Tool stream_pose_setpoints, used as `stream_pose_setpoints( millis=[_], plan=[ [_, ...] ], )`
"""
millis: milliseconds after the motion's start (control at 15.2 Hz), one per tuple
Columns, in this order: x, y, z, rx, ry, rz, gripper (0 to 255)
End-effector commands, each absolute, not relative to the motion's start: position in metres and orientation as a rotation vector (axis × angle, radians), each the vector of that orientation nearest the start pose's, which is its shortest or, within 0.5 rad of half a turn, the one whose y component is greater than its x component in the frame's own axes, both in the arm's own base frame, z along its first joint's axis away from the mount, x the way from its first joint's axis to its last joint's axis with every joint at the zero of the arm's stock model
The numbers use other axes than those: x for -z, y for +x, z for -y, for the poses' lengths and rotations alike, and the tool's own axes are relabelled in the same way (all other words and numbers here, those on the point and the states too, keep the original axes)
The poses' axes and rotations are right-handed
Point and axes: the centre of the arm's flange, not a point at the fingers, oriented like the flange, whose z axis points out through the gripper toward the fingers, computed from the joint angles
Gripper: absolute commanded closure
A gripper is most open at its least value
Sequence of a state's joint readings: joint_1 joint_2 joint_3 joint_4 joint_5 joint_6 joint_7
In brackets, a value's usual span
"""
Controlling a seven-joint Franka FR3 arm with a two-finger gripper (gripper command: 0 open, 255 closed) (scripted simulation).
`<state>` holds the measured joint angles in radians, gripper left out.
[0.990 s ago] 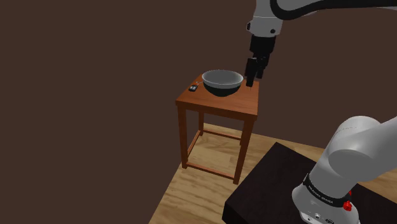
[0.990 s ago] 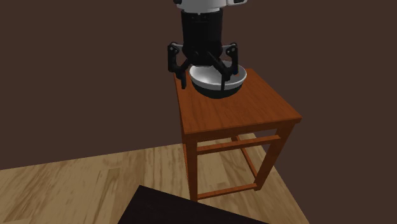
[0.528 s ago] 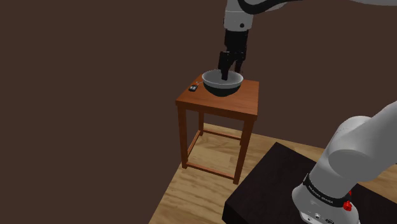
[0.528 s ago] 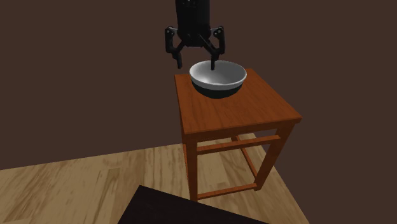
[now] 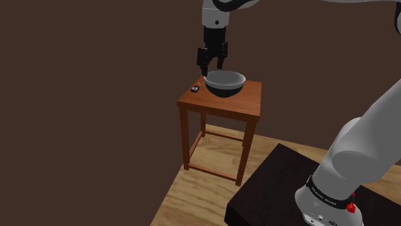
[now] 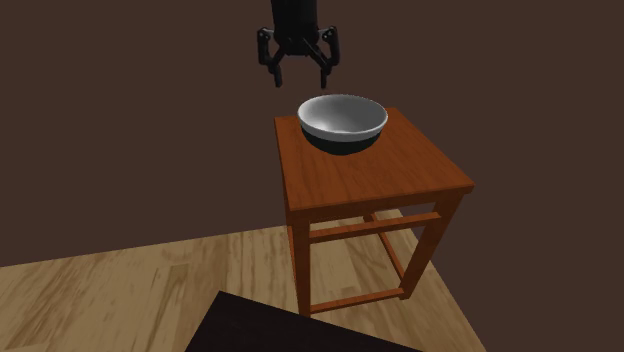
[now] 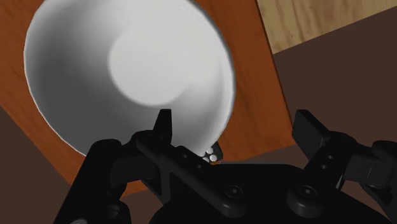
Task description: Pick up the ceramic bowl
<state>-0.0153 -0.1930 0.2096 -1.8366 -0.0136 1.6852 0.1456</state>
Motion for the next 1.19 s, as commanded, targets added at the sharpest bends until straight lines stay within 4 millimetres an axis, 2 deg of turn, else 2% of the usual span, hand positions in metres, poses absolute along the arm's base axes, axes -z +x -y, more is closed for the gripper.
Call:
stream_pose_setpoints(
  millis=[0, 264, 396, 462, 1056, 1122],
  plan=[
    [-0.598, 0.494, -0.106, 0.075, -3.186, 0.072, 0],
    [-0.577, 0.494, -0.106, 0.075, -3.186, 0.072, 0],
    [-0.574, 0.494, -0.106, 0.075, -3.186, 0.072, 0],
    [-0.574, 0.494, -0.106, 0.075, -3.186, 0.072, 255],
    [-0.574, 0.494, -0.106, 0.075, -3.186, 0.072, 255],
    [-0.579, 0.494, -0.106, 0.075, -3.186, 0.072, 255]
  ],
)
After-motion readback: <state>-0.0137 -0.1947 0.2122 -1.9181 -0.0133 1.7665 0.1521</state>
